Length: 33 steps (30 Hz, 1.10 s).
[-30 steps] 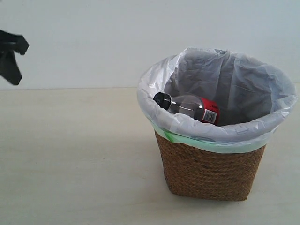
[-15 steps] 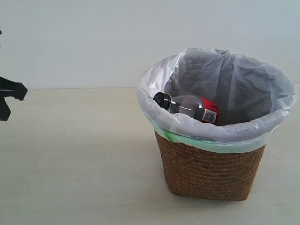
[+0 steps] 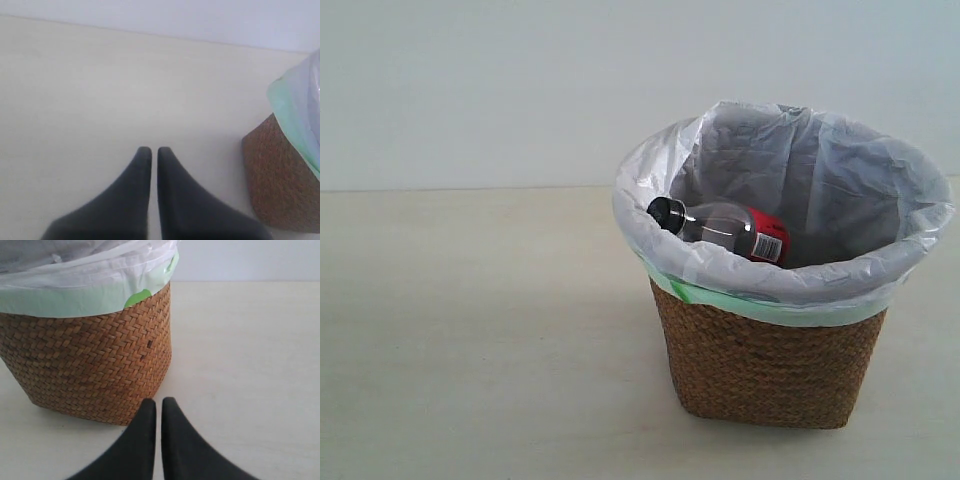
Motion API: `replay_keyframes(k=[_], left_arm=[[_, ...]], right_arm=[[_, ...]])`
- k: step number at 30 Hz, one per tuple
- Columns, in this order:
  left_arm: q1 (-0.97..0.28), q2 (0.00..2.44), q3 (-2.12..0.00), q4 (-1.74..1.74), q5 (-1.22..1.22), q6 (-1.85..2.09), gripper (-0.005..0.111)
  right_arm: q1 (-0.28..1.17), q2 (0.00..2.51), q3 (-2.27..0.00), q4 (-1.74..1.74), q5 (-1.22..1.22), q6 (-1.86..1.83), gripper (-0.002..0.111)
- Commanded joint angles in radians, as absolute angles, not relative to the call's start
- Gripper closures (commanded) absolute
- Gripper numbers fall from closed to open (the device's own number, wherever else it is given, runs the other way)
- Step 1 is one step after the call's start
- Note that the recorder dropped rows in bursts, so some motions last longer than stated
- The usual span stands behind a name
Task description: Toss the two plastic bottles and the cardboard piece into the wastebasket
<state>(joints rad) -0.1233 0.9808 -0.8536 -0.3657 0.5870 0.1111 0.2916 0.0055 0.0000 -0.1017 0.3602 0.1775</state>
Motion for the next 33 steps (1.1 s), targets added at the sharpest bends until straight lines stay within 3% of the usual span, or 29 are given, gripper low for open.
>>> replay_keyframes(k=[1,6,21,25,33], left_arm=[[-0.120,0.909,-0.756,-0.420,0.518,0.127,0.103],[-0.120,0.885,-0.680,-0.580,0.525,0.127,0.103],[-0.120,0.885,-0.680,-0.580,0.519,0.127,0.103],[-0.120,0.722,-0.668,-0.541,0.491,0.194,0.103],[-0.009,0.170,-0.172,-0.543,-0.426,0.173,0.103]], right_arm=[[0.289,0.000,0.000,-0.108,0.356,0.176,0.108],[0.289,0.000,0.000,-0.108,0.356,0.176,0.108],[0.289,0.000,0.000,-0.108,0.356,0.176,0.108],[0.289,0.000,0.000,-0.108,0.356,0.176,0.108],[0.289,0.000,0.000,-0.108,0.356,0.176,0.108]])
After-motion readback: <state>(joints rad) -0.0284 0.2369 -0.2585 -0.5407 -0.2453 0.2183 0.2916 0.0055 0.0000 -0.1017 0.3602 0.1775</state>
